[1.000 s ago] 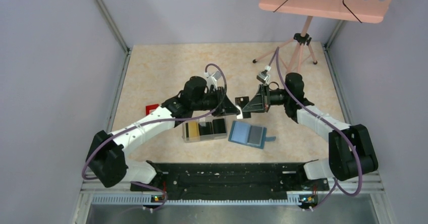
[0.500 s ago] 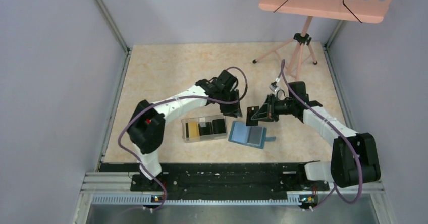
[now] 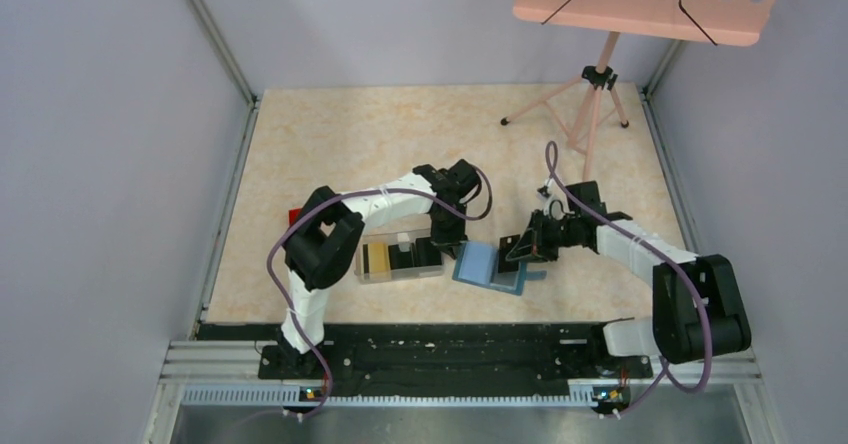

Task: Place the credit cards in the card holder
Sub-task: Insert the credit card into the card holder.

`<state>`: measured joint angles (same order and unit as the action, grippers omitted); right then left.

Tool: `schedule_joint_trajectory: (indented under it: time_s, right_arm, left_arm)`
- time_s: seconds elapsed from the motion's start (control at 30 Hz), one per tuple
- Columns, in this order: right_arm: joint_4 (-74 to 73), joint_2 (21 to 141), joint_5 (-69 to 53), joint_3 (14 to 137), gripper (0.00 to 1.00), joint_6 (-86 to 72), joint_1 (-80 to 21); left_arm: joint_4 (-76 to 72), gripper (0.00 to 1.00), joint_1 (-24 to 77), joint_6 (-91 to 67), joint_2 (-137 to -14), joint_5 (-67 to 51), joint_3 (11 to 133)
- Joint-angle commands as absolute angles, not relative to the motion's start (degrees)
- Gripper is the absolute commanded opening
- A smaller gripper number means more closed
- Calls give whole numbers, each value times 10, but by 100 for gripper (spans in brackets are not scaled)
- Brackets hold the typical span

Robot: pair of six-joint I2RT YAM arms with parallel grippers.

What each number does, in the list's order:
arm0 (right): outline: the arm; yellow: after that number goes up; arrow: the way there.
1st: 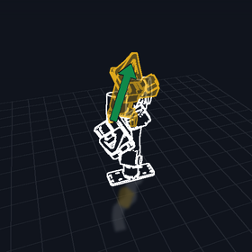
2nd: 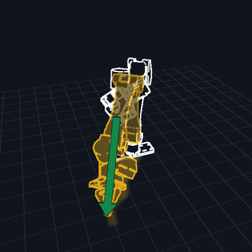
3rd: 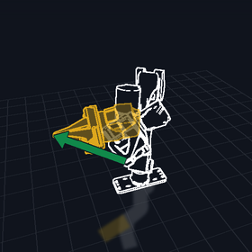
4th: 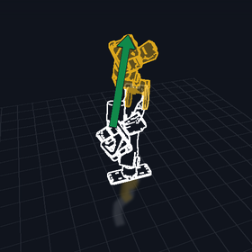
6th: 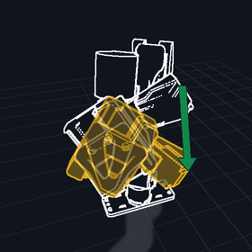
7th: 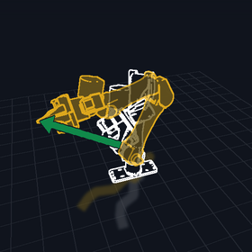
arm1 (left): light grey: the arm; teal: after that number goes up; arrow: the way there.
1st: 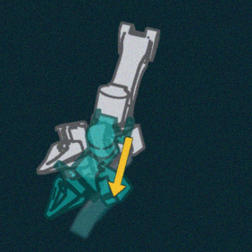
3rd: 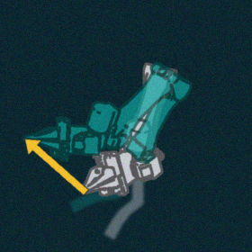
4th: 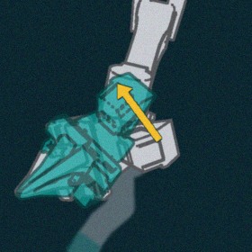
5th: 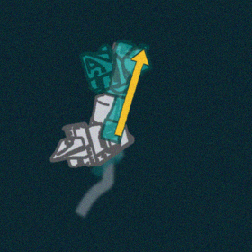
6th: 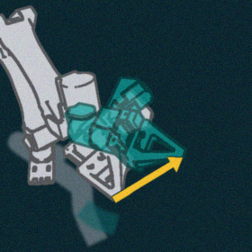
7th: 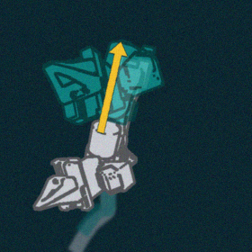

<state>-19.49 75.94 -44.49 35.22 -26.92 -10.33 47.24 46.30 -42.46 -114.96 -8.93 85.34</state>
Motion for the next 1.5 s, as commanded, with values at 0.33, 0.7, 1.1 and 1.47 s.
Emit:
schedule_joint_trajectory:
  time_s: [0.33, 0.7, 1.1, 1.47]
  right_arm:
    - [-108, 823, -455, 302, 0, -250, -102]
    - [-33, 874, -497, 304, 0, -267, -115]
    - [58, 927, -564, 313, 0, -288, -137]
    - [54, 964, -569, 317, 0, -293, -144]
  left_arm:
    - [485, 0, 480, -463, -1182, -127, 840]
    - [467, 0, 485, -479, -1184, -150, 832]
    - [446, 0, 485, -486, -1181, -163, 810]
    - [469, 2, 486, -478, -1190, -148, 820]
